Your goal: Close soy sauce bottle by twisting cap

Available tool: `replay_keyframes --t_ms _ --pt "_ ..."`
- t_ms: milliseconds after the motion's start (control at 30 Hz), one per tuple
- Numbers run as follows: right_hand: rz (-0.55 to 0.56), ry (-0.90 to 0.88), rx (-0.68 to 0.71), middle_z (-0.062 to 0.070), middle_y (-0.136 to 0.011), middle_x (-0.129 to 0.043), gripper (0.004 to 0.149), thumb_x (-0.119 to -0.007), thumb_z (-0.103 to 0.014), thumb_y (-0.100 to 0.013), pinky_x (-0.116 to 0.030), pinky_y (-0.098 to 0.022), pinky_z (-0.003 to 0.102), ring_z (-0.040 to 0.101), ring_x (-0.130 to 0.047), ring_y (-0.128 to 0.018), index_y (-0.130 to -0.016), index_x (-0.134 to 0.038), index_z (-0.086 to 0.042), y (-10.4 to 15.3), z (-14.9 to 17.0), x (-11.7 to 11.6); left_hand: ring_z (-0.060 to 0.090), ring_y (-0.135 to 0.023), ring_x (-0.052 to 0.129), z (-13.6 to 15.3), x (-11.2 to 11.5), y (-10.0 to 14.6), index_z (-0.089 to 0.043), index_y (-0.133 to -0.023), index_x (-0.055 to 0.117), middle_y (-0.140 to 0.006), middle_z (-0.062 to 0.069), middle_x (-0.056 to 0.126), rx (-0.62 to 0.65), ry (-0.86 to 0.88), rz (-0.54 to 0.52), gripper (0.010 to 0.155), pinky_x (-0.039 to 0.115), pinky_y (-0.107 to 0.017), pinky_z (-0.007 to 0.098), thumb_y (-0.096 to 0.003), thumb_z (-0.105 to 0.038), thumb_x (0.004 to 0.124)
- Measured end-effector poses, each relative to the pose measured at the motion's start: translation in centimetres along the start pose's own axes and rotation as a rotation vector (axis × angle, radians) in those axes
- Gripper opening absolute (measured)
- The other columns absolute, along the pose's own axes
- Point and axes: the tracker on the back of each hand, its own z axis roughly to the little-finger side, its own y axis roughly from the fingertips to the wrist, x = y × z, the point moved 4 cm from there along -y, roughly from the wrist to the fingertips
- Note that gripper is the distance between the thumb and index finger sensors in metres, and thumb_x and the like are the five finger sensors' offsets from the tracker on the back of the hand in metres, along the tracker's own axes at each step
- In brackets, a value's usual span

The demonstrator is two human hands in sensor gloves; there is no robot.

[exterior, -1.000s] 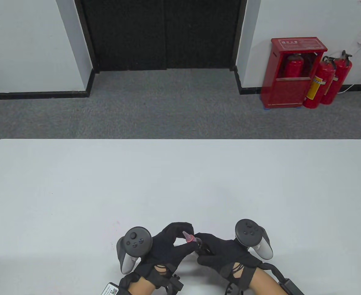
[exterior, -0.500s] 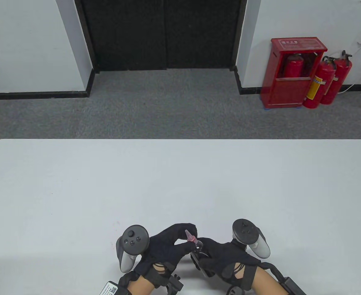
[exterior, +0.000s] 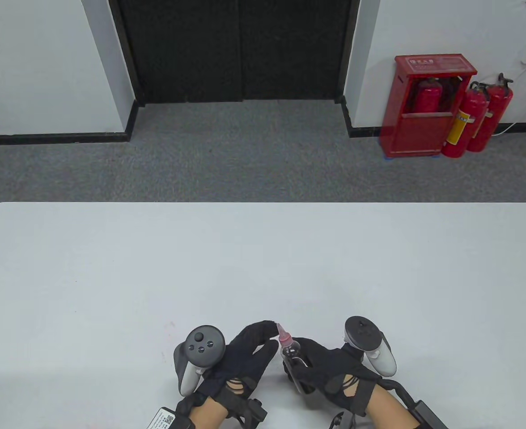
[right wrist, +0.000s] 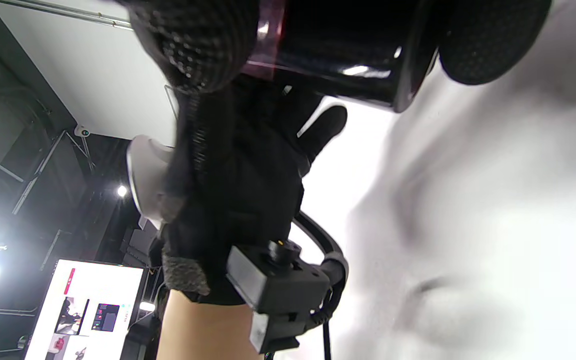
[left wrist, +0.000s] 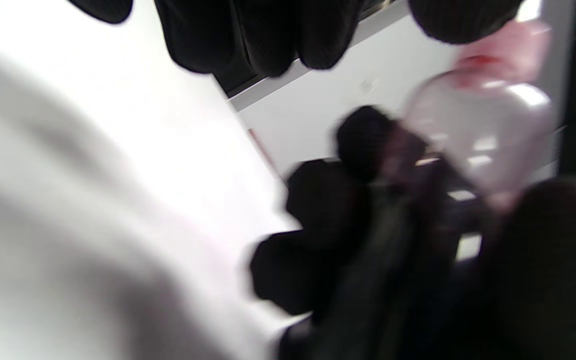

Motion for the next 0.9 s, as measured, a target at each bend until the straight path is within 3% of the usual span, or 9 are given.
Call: replay_keyframes --t_ms 133,300,467,700,900 --pt "0.037 -0.028 0.014 0.017 -0.103 -0.065 0.077 -0.08 -0.04 -0.043 -0.071 -0.051 0.064 0.051 -0.073 -0.086 -0.106 -0.044 -0.014 0.2 0.0 1.0 0.041 -0.113 0.049 0.9 -0.2 -0.5 -0.027 -0.112 0.044 -0.123 -0.001 0.043 -0.07 -0.183 0.069 0.082 0.04 -0.072 0.07 -0.0447 -0.067 0.067" --pt "0.076 -0.047 0.012 0.017 -0.103 -0.066 0.076 -0.081 -0.039 -0.042 -0.07 -0.052 0.065 0.051 -0.072 -0.087 -0.105 -0.046 -0.015 0.0 0.5 1.6 0.042 -0.113 0.048 0.7 -0.7 -0.4 -0.027 -0.113 0.043 -0.123 -0.001 0.043 -0.072 -0.151 0.062 0.084 0.04 -0.072 0.07 -0.0441 -0.068 0.069" --pt "0.195 -0.148 0.004 0.016 -0.106 -0.063 0.077 -0.083 -0.035 -0.041 -0.064 -0.058 0.069 0.051 -0.065 -0.092 -0.105 -0.045 -0.017 -0.6 -0.4 3.1 0.043 -0.112 0.048 0.7 -1.1 -0.4 -0.024 -0.113 0.044 -0.123 0.002 0.042 -0.089 -0.208 0.058 0.085 0.041 -0.072 0.069 -0.0439 -0.067 0.069" --pt "0.361 -0.203 -0.055 0.013 -0.107 -0.059 0.076 -0.084 -0.032 -0.04 -0.059 -0.062 0.069 0.049 -0.061 -0.095 -0.104 -0.045 -0.019 -5.2 -2.8 7.9 0.043 -0.112 0.049 0.7 -0.7 -0.4 -0.023 -0.113 0.044 -0.123 0.003 0.041 -0.103 -0.213 0.107 0.087 0.042 -0.071 0.069 -0.0436 -0.069 0.069" --pt "0.544 -0.191 -0.161 0.005 -0.106 -0.065 0.075 -0.09 -0.03 -0.037 -0.048 -0.069 0.065 0.042 -0.062 -0.102 -0.1 -0.051 -0.027 -9.5 -1.1 9.8 0.043 -0.112 0.049 0.7 -0.6 -0.4 -0.023 -0.113 0.044 -0.123 0.004 0.041 -0.11 -0.201 0.12 0.087 0.042 -0.071 0.069 -0.0436 -0.069 0.069"
